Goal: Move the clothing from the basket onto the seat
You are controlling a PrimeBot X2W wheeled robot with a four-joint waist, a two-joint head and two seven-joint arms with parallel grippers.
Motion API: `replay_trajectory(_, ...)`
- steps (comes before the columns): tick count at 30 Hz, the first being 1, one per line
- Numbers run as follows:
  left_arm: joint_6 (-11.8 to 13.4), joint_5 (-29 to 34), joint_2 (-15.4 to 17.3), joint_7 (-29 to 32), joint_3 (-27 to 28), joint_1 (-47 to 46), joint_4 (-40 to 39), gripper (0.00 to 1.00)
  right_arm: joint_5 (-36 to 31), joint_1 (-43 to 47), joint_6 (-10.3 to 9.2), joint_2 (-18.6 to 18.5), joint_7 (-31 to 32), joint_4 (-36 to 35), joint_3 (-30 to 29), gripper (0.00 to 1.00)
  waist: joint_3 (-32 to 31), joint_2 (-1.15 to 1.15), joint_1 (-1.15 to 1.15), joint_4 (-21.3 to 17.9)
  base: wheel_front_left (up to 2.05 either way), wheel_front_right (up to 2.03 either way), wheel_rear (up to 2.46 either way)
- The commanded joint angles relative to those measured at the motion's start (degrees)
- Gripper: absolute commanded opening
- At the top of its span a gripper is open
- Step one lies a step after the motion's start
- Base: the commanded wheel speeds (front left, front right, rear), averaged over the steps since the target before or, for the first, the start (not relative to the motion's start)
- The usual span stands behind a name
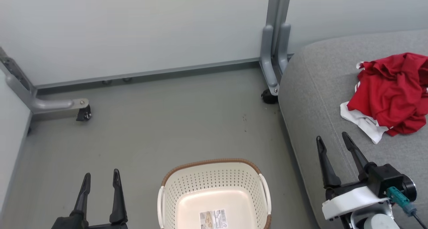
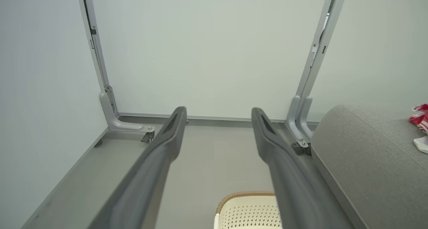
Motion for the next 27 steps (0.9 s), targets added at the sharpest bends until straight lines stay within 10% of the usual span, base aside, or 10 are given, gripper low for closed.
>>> replay_trajectory(1, 0.5, -0.6, 0.1, 0.0, 0.2, 1.4, -1.3, 1.00, -1.0, 1.4, -0.01, -0.1, -0.2, -1.4, 0.6, 1.00, -4.3, 0.00, 0.01, 2.2, 0.00, 0.00, 0.00)
replay_trajectory(27, -2.0, 2.5, 0.1, 0.0, -3.9, 6.7, -3.4, 1.00, -3.7, 7.3, -0.01, 0.3, -0.2, -4.1, 2.6, 1.00, -6.5, 0.00, 0.01, 3.2, 0.00, 0.00, 0.00)
